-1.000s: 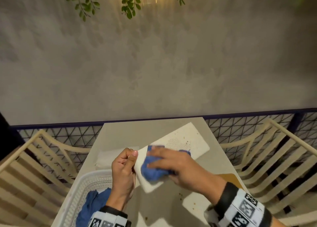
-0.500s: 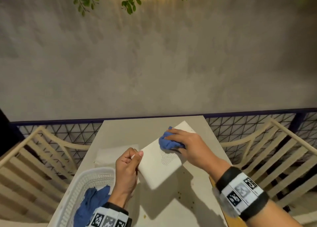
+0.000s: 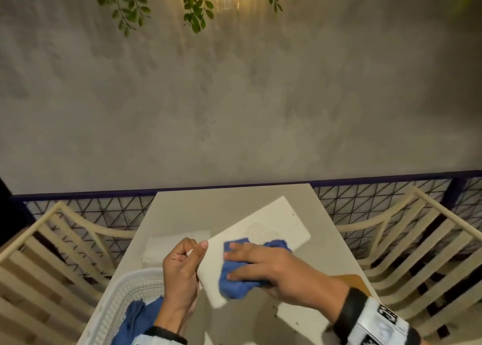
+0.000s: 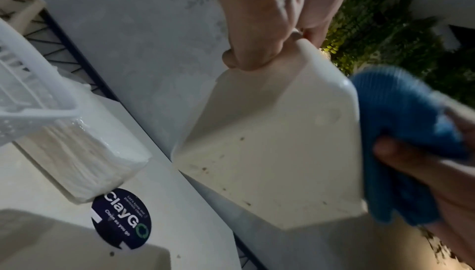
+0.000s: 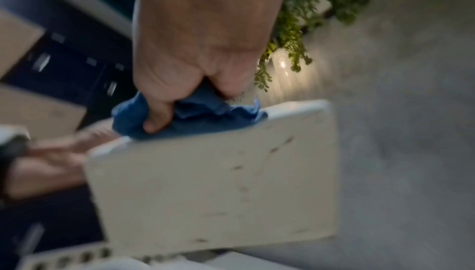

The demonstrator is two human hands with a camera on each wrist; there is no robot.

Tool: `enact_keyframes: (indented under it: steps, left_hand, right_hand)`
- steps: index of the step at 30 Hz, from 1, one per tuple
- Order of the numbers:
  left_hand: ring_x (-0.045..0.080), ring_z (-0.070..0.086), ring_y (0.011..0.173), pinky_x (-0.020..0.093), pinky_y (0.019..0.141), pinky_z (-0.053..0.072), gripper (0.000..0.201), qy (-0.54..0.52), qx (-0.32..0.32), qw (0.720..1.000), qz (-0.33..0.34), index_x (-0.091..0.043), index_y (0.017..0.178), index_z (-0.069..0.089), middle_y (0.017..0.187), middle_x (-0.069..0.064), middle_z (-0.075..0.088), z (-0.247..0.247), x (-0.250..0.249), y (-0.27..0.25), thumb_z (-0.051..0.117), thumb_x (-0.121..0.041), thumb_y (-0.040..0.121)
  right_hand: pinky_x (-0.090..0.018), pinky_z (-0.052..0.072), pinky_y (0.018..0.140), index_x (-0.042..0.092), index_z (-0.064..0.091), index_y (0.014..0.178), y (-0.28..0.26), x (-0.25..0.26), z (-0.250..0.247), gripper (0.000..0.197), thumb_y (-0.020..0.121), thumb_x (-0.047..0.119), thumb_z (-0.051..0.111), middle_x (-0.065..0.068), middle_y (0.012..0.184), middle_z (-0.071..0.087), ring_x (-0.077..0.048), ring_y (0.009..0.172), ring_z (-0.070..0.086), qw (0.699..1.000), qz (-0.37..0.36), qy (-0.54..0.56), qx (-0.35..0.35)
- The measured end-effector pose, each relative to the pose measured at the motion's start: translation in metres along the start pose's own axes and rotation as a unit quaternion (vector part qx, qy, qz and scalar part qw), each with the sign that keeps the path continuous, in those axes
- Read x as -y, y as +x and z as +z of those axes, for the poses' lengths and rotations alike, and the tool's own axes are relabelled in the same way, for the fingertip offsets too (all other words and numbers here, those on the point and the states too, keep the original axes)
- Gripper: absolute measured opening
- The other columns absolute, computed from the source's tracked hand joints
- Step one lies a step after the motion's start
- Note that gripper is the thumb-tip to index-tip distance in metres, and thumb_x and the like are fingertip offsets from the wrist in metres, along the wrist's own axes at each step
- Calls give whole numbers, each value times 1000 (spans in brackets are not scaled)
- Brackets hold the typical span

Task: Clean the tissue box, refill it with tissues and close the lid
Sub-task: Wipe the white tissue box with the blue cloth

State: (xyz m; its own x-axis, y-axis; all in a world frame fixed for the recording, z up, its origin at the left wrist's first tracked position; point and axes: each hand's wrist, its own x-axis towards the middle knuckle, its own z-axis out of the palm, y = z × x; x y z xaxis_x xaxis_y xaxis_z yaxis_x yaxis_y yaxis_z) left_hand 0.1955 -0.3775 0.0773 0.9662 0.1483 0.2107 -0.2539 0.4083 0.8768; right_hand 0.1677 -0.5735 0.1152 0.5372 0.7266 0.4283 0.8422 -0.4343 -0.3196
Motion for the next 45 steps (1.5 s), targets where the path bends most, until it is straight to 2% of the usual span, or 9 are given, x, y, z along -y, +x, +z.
enact_keyframes:
  steps: [5, 10, 16, 21, 26, 29, 31, 36, 45]
  left_hand:
    - [6, 27, 48, 18, 47, 27, 39, 7, 12, 1000, 1, -23, 43, 36, 46, -10, 31, 7, 4, -7, 67, -15, 65]
    - [7, 30, 47, 19, 46, 29, 41, -6, -2, 1000, 6, -22, 42, 38, 45, -9, 34, 3, -3, -1, 67, -7, 67]
    - [6, 28, 47, 18, 46, 27, 42, 7, 10, 1000, 9, -23, 41, 36, 45, -10, 32, 9, -3, -6, 68, -11, 66]
    - [4, 31, 44, 16, 44, 31, 56, 11, -20, 1000, 17, -22, 38, 38, 42, -12, 34, 5, -8, -6, 51, 8, 84]
    - [7, 28, 48, 18, 47, 28, 44, 20, 7, 1000, 8, -23, 41, 35, 45, -10, 31, 7, -7, -16, 61, -6, 72]
    - [6, 30, 46, 17, 44, 30, 47, 6, 1, 1000, -3, -22, 41, 37, 44, -10, 34, 11, -6, -14, 62, -1, 75]
    - [6, 30, 45, 17, 44, 30, 51, 9, 7, 1000, -13, -22, 41, 37, 44, -9, 34, 8, -10, -16, 58, 3, 80]
    - [5, 28, 44, 14, 42, 30, 39, 11, 40, 999, -9, -21, 42, 34, 44, -9, 31, 5, -18, -22, 57, -8, 70]
    - [7, 32, 46, 17, 47, 30, 42, 152, 114, 982, -22, -21, 42, 39, 45, -9, 37, -11, -17, -6, 69, -18, 71]
  right_hand:
    - [-11, 31, 97, 9, 70, 103, 12, -22, -25, 33, 76, 17, 52, -13, 118, 65, -11, 115, 50, 976, 147, -34, -157]
    - [-21, 28, 106, 8, 65, 110, 3, 3, 0, 38, 75, -5, 58, -17, 127, 58, -19, 126, 44, 1000, -5, -15, 11]
    - [-15, 33, 99, 8, 69, 105, 18, -16, -25, 34, 79, 19, 50, -15, 118, 64, -14, 118, 48, 980, 124, -21, -152]
    - [-11, 26, 106, 5, 67, 107, -12, 2, -13, 31, 80, 0, 54, -18, 125, 60, -15, 125, 43, 1000, 1, -2, 31]
    - [-24, 41, 101, 6, 68, 109, -3, -22, -43, 33, 77, 4, 60, -16, 123, 62, -12, 121, 49, 974, 159, -71, -147]
    - [-5, 24, 101, -8, 67, 101, 17, 6, -15, 31, 74, -6, 52, -32, 110, 61, -23, 110, 47, 996, 38, -14, -85]
    - [-16, 28, 105, 3, 67, 108, -2, 9, -11, 37, 75, -9, 54, -21, 125, 59, -16, 123, 42, 1000, 9, -13, 11]
    - [-21, 39, 97, 15, 60, 119, -2, -24, -58, 35, 85, 8, 64, -5, 131, 55, -11, 119, 48, 984, 140, -74, -80]
    - [-28, 37, 75, 15, 51, 113, 18, -20, -76, 25, 90, 13, 59, -8, 105, 57, -16, 88, 43, 970, 212, -87, 85]
